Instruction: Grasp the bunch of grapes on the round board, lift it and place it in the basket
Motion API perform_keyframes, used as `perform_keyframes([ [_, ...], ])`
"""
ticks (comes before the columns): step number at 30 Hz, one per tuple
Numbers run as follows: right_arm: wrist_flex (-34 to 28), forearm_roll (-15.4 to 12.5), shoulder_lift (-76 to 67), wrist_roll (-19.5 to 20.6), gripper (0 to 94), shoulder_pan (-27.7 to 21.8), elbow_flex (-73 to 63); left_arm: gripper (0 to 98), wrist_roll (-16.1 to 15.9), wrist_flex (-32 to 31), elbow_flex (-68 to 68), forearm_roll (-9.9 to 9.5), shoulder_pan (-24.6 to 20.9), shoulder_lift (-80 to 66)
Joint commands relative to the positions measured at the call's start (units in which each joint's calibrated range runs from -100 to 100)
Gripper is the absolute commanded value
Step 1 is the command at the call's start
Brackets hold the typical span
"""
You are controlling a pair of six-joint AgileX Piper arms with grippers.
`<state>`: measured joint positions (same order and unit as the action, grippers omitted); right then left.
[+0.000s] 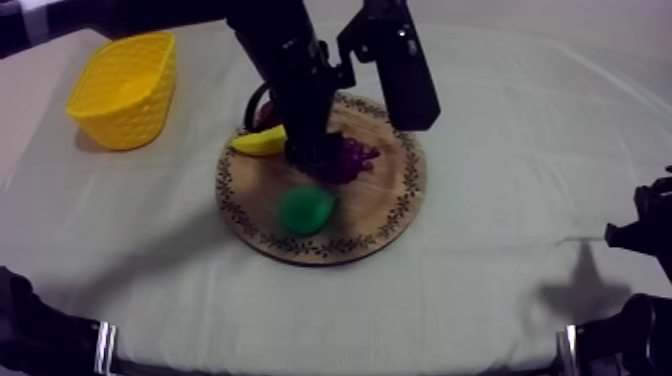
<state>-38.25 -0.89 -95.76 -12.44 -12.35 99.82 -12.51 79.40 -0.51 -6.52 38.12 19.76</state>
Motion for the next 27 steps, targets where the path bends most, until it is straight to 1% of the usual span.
perform_keyframes([
  [1,0.02,-0.01,0.01,0.01,0.3,0.02,-0.05,87.6,-0.05,0.01,-0.73,-0.04,-0.15,1.99],
  [6,0.02,-0.01,0.01,0.01,0.3,0.02,-0.05,89.7,-0.34,-0.03,-3.84,0.12,-0.59,7.33],
  [12,0.02,-0.01,0.01,0.01,0.3,0.02,-0.05,94.7,-0.09,0.54,-7.08,-0.10,-0.36,12.83],
  [27,0.02,-0.01,0.01,0.01,0.3,0.02,-0.05,95.9,-0.29,1.66,-14.59,0.12,-2.21,23.07],
])
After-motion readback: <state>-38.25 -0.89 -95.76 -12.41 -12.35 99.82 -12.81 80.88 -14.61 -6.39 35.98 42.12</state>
